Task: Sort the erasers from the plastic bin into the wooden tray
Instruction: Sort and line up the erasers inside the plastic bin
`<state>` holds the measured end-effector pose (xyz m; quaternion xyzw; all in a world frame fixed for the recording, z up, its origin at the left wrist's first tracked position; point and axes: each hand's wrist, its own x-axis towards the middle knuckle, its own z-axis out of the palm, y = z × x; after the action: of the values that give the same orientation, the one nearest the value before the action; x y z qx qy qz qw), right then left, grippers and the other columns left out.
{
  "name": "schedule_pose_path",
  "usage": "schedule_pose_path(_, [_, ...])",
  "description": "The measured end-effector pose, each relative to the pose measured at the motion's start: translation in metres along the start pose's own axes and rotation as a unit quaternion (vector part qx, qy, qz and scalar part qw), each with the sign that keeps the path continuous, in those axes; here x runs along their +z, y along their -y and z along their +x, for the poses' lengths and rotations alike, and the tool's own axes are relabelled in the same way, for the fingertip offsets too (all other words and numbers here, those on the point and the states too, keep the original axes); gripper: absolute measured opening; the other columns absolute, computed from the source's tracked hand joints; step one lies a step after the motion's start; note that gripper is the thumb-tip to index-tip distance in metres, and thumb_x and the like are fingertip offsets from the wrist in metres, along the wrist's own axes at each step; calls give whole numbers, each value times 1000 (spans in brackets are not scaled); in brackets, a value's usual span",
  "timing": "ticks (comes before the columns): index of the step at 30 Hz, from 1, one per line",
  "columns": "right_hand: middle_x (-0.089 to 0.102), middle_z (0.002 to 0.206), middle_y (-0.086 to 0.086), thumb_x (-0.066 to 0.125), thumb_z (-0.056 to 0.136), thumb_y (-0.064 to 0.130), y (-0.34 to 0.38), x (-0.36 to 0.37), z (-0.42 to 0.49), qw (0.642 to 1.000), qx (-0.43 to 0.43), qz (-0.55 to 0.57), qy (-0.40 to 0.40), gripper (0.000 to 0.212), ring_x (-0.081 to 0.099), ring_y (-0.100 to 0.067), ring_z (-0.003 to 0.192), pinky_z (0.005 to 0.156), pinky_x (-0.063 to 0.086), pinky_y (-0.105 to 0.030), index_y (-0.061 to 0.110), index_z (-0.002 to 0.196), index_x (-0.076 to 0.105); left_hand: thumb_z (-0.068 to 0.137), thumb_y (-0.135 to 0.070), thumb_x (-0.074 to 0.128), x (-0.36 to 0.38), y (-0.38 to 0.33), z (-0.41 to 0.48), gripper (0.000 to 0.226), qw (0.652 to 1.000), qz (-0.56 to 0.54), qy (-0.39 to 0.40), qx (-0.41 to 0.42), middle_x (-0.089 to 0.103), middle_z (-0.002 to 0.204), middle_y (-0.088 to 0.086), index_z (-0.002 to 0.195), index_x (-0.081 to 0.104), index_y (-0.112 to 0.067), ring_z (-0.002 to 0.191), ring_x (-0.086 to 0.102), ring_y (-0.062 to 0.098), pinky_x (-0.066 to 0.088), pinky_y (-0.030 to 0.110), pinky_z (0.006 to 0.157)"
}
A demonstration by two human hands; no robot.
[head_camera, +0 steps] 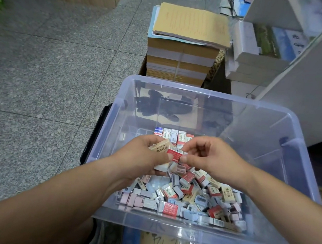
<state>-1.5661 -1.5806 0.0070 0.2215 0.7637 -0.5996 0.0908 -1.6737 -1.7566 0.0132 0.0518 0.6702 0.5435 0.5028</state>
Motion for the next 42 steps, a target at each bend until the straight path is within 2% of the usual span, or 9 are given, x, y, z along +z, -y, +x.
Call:
schedule_pose_path(3, [69,75,-8,78,87,10,-9,-9,12,993,79,20,-88,9,62,-10,62,57,52,-21,4,91,73,88,-1,75,-3,2,2,31,999,40,-31,0,71,106,12,115,68,-15,82,71,23,58,28,63])
schedule_pose_path(7, [75,84,-21,78,86,3,-38,-22,44,947,248,80,-187,15,64,-20,61,60,54,-32,-5,97,72,89,-4,75,-6,5,6,40,997,60,-46,-1,69,115,13,125,63,-19,94,73,29,58,26,63])
schedule_pose_path(10, [74,79,-19,76,86,-1,-46,-19,62,928,275,122,-221,19,67,-20,59,57,55,-31,-8,101,67,90,-6,74,-6,6,8,43,997,65,-43,-2,67,119,12,128,61,-20,99,72,31,59,26,65])
schedule_pose_path(15, [76,83,-20,79,86,6,-52,-7,77,934,255,90,-236,13,68,-27,68,79,61,-46,-3,89,71,89,-11,75,-9,9,11,46,995,94,-31,-13,68,117,11,129,60,-26,77,71,20,57,28,63])
schedule_pose_path(23, [75,75,-11,77,90,30,-50,-6,70,956,181,-75,-217,28,70,-24,69,68,58,-38,10,72,69,92,-8,69,-10,12,15,50,991,133,-15,-14,67,116,11,134,57,-31,71,64,20,54,30,64])
schedule_pose_path(29, [75,90,-6,76,89,22,8,2,28,998,28,44,24,17,66,-16,74,67,54,-28,10,100,75,92,0,64,-8,10,11,46,988,152,1,5,66,99,8,129,60,-28,69,58,18,48,27,58])
schedule_pose_path(33, [72,77,-8,80,85,11,8,14,19,998,24,47,-20,13,64,-13,65,62,50,-33,7,94,72,90,3,67,-5,8,9,48,989,148,16,4,69,104,14,126,63,-28,72,59,18,48,23,54])
schedule_pose_path(36, [71,77,-12,79,85,6,5,11,14,994,47,99,-9,13,65,-13,61,54,48,-26,5,93,69,88,3,70,-2,7,7,54,989,147,15,-2,71,103,13,131,60,-28,72,60,18,48,24,54])
schedule_pose_path(42, [72,89,-14,72,90,4,-27,-26,41,944,162,70,-278,7,65,-16,61,50,53,-29,8,89,66,86,4,71,-4,4,3,43,992,121,-2,-42,72,112,24,122,60,-17,71,61,22,49,25,53])
